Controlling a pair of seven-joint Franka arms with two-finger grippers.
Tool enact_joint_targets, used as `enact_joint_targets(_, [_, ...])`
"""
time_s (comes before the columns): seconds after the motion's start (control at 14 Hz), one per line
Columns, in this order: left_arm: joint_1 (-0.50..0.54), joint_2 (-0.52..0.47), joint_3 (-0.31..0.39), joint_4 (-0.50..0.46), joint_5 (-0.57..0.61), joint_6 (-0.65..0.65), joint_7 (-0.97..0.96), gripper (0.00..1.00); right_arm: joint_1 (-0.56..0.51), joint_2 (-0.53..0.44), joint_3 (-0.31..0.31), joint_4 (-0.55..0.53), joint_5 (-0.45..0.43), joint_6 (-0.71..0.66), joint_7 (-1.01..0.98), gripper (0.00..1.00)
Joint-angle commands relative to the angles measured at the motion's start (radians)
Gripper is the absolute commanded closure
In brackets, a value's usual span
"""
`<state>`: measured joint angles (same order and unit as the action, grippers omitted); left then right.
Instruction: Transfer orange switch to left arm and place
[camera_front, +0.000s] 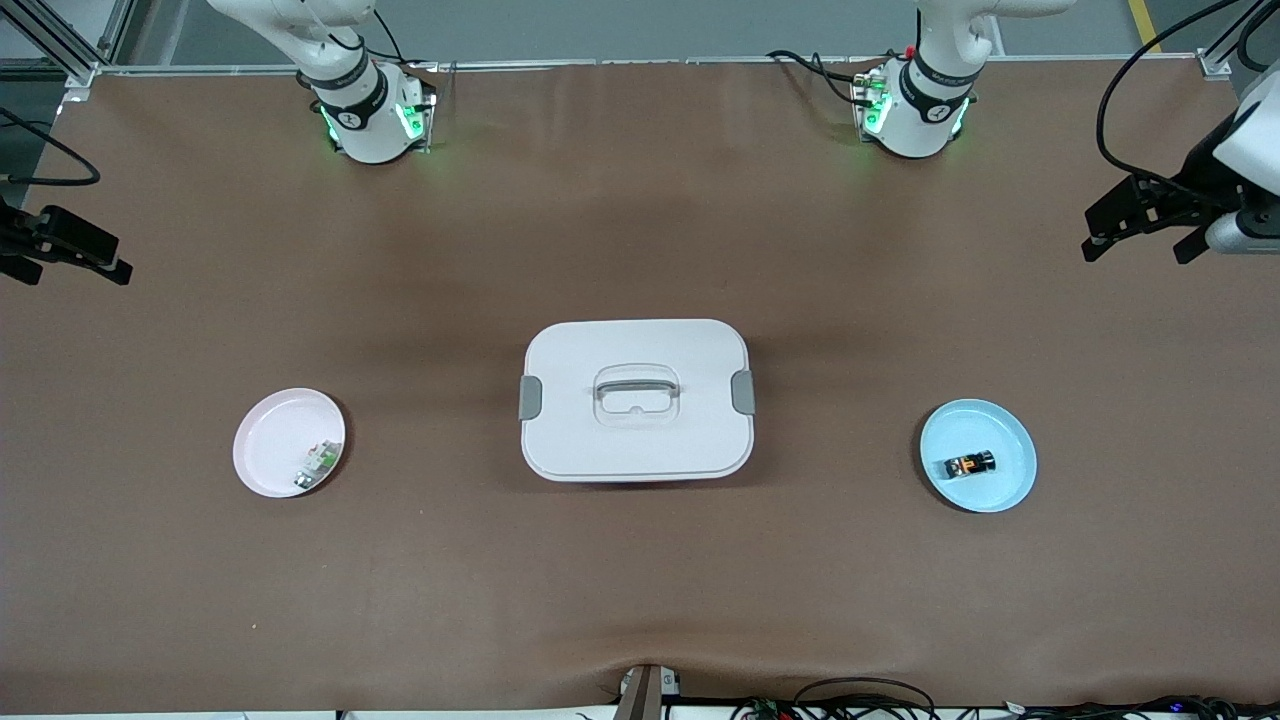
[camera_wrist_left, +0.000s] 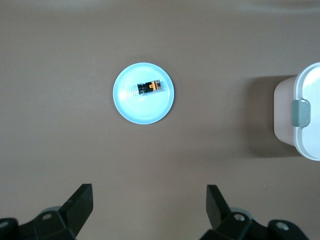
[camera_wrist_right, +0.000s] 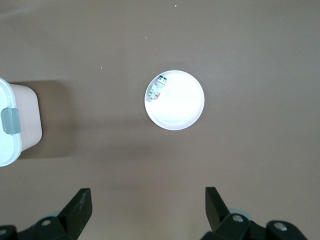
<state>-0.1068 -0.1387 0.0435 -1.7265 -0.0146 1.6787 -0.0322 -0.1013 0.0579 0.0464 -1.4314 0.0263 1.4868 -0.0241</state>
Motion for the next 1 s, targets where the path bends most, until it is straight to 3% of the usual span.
enact_joint_targets(0.0, [0.009,-0.044,-0.013,-0.050,0.016,-0.013,-0.011,0.00,-0.008,-0.020,0.012,-0.012,-0.020,0.006,0.003,0.00])
enact_joint_targets(0.93, [0.010,-0.010,-0.008,-0.027,0.018,-0.066,-0.006,0.00,-0.009,-0.020,0.012,-0.012,-0.017,0.009,0.004,0.00])
